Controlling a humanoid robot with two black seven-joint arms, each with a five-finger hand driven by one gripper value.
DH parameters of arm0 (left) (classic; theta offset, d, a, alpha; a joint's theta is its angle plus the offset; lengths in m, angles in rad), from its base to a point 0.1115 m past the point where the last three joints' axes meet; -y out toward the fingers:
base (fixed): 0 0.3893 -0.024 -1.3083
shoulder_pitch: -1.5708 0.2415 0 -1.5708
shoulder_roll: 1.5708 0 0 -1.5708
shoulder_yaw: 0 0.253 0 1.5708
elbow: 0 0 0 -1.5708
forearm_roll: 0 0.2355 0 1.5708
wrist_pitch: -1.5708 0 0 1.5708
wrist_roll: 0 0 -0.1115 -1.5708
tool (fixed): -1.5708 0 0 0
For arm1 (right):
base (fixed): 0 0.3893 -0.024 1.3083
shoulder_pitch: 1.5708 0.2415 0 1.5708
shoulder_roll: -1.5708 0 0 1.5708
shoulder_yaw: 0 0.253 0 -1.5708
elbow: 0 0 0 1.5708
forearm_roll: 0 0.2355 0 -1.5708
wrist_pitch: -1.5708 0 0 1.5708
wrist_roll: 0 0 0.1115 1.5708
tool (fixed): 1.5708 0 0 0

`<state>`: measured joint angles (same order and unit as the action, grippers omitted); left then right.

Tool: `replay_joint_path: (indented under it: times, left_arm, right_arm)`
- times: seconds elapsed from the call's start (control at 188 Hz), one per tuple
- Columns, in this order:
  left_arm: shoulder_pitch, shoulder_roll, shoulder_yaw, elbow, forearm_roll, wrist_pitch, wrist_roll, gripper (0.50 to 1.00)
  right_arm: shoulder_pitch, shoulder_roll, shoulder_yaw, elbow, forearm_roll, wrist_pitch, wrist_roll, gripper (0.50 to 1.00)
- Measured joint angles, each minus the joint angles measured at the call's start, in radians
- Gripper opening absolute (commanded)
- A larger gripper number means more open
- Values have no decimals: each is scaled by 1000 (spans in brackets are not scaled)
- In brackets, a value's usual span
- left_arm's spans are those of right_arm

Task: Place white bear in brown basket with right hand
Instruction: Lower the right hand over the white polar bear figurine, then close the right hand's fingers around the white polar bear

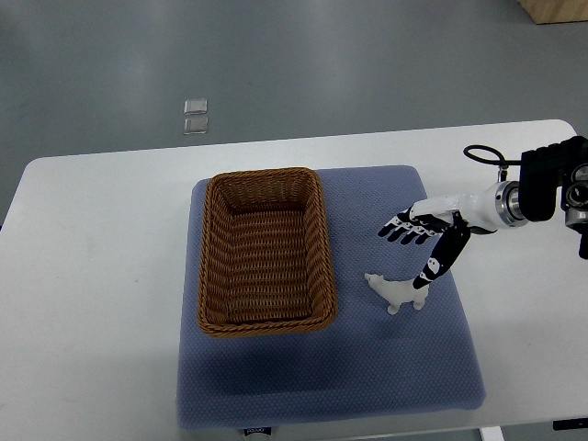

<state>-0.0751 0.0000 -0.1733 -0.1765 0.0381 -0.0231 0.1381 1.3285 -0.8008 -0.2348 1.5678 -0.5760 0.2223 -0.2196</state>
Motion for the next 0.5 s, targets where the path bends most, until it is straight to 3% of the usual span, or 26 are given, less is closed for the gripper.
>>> replay_joint_path:
  times: [0.499]
  left_arm:
    - [0,0,0,0,0,0,2,1000]
  right_arm:
    - [-131,29,35,-11,-55,-44,34,897]
